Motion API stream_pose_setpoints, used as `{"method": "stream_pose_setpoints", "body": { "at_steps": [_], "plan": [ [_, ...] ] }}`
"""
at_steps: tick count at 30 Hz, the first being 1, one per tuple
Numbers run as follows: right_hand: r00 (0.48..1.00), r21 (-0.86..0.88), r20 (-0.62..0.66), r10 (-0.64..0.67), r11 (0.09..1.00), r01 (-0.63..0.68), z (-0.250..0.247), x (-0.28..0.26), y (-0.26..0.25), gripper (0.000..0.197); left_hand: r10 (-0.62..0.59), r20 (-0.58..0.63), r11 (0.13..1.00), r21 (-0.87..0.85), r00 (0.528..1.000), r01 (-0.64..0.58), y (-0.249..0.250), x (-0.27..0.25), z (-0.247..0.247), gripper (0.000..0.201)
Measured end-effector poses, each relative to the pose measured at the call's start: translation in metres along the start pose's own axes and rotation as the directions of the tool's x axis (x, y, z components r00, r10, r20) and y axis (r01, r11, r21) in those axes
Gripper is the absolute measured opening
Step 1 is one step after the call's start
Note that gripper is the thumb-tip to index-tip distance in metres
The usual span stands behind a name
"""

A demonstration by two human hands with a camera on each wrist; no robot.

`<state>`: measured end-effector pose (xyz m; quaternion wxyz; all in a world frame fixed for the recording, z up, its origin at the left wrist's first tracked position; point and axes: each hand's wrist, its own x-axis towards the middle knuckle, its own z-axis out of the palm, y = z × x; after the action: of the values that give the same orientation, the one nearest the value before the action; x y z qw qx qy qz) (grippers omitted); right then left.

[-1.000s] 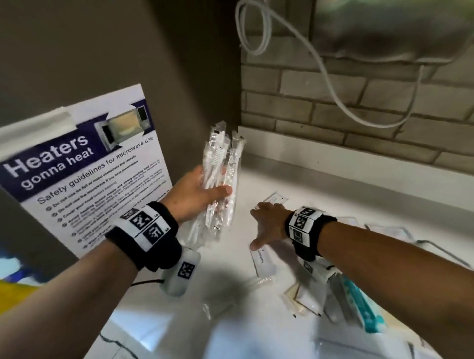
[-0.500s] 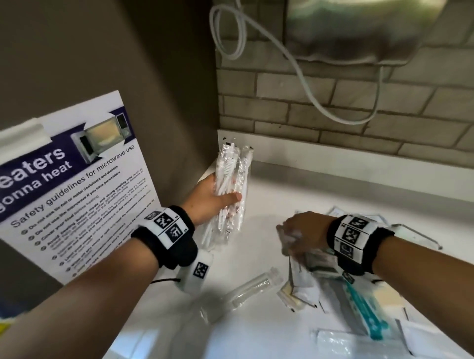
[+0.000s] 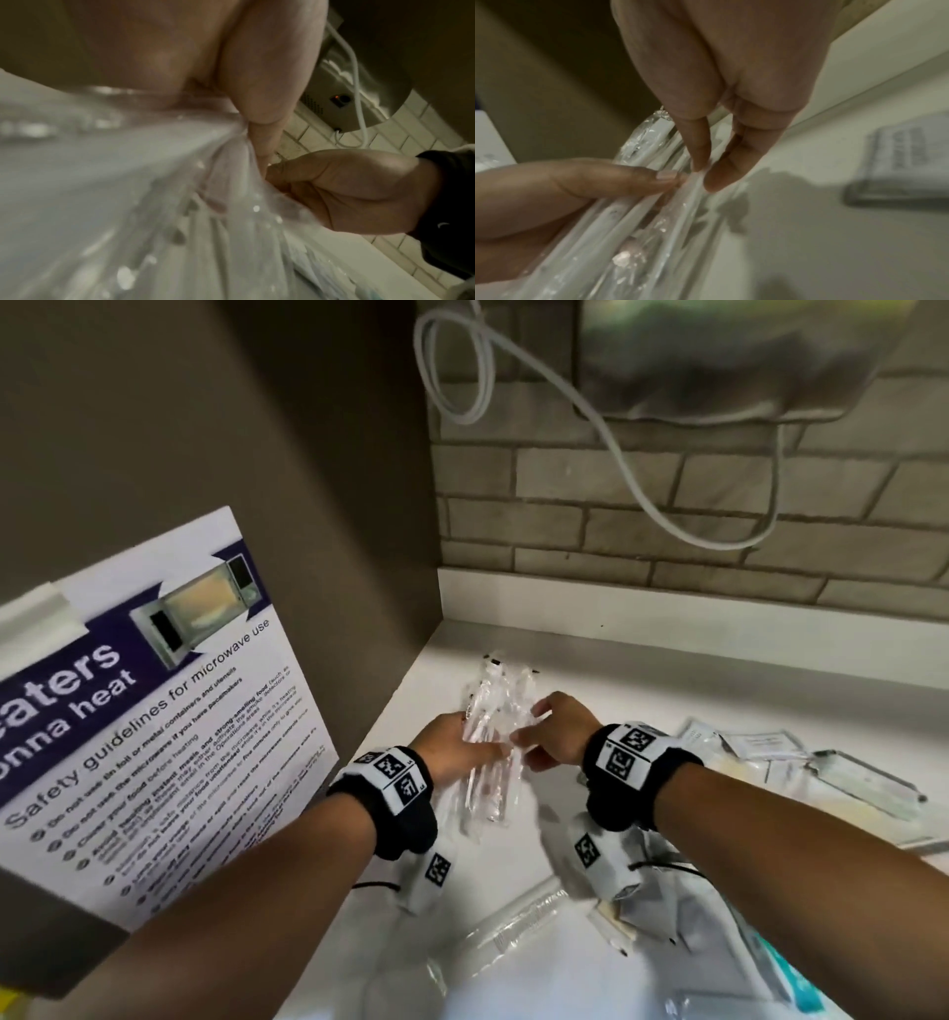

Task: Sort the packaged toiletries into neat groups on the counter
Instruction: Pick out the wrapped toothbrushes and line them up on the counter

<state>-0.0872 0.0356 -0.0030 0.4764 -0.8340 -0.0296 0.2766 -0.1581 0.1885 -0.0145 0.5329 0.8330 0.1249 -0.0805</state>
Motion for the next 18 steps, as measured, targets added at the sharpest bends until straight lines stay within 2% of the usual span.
{"method": "stream_pose_setpoints", "body": {
  "at_steps": [4,7,8,11,14,18],
  "plan": [
    [0.997,-0.183,-0.073,0.021,0.983,-0.034,0.001,0.004,0.011,0.044,-0.105,0.032,0.977,0.188,0.994,0.097,-0.009,0.020,0.005,0.024],
    [0.993,-0.296,-0.117,0.006,0.954,-0.041,0.000,0.009,0.016,0.027,-0.134,0.045,0.955,0.274,0.990,0.117,-0.011,0.032,0.007,0.056],
    [0.991,-0.319,-0.132,0.018,0.946,-0.060,-0.001,0.010,0.017,0.030,-0.137,0.053,0.949,0.293,0.989,0.116,-0.013,0.036,0.008,0.063],
    [0.983,-0.417,-0.183,0.024,0.903,-0.100,-0.005,0.009,0.018,0.058,-0.132,0.031,0.947,0.300,0.991,0.116,-0.014,0.036,0.008,0.069],
    [0.985,-0.457,-0.160,-0.057,0.889,-0.023,-0.007,0.007,0.016,0.067,-0.104,-0.007,0.964,0.244,0.995,0.103,-0.016,0.036,0.001,0.071],
    [0.953,-0.583,-0.093,-0.287,0.792,0.181,0.000,0.002,0.008,0.055,-0.091,-0.108,0.978,0.178,0.990,0.109,-0.022,0.038,-0.014,0.053]
  ]
}}
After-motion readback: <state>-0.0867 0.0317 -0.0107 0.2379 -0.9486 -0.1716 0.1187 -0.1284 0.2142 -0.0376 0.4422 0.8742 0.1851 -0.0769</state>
